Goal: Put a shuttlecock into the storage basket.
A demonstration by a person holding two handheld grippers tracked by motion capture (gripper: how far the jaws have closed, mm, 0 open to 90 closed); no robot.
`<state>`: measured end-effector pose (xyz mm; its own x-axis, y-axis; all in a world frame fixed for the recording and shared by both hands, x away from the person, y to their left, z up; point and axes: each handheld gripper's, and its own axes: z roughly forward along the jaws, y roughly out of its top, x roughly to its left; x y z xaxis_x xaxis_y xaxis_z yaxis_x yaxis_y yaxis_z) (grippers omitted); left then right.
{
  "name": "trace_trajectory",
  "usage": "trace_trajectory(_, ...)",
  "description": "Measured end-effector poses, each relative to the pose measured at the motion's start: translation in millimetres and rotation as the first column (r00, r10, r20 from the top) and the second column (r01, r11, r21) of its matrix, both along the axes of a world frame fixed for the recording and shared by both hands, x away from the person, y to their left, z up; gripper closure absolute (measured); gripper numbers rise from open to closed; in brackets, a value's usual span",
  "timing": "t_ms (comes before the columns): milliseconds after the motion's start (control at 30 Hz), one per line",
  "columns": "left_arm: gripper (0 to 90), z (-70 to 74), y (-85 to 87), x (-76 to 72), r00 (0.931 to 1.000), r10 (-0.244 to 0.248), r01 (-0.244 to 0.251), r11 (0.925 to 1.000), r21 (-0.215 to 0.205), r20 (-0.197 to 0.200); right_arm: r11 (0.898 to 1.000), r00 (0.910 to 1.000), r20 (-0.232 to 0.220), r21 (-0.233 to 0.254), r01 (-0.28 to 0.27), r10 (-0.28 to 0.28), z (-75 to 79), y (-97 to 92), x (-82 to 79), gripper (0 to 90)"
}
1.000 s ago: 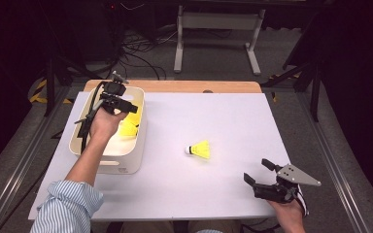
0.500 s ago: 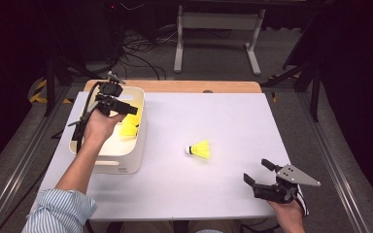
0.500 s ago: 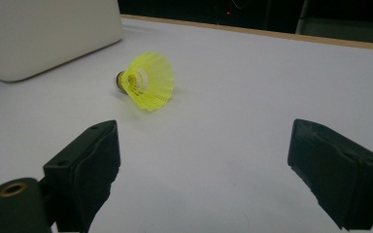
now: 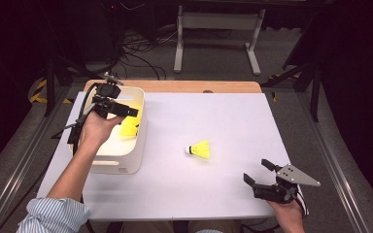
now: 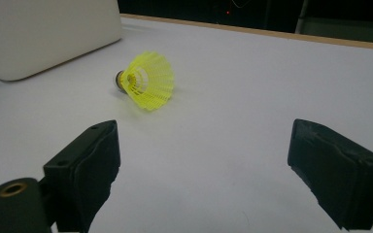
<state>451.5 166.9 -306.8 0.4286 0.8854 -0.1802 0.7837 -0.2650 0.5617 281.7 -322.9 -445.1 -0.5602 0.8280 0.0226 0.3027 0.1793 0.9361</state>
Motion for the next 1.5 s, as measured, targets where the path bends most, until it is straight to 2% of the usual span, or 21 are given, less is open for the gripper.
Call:
trace_trajectory(333,33.8,2.4,-4.5,-7.0,0.9997,-0.003,0.003,0.9998,0.018,0.026,1.000,1.0000,0.000,0.003,0.001,-0.001,0.1,-0.5,-0.1,12.3)
trace_trajectory(533,34.0,5.2,-6.6,-11.6,0.9990,-0.020,0.020,0.9998,0.005,0.041,1.000,1.0000,0.002,0.002,-0.002,0.002,0.3,-0.1,-0.2,12.3)
trace_trajectory(867,34.0,7.9,-12.5,-17.1,0.9981,-0.045,0.046,0.9989,-0.009,0.043,1.000,1.0000,-0.002,0.014,-0.002,0.002,0.0,-0.6,0.4,12.0)
trace_trajectory(1133,34.1,8.6,-21.9,-21.2,0.9953,-0.085,0.086,0.9963,-0.003,0.047,1.000,1.0000,-0.003,0.016,0.000,0.000,-0.1,-0.5,0.3,12.1)
trace_trajectory(1500,34.0,8.6,-29.9,-24.7,0.9923,-0.112,0.113,0.9936,-0.005,0.054,1.000,1.0000,-0.004,0.015,0.001,-0.001,-0.3,-0.3,0.4,12.0)
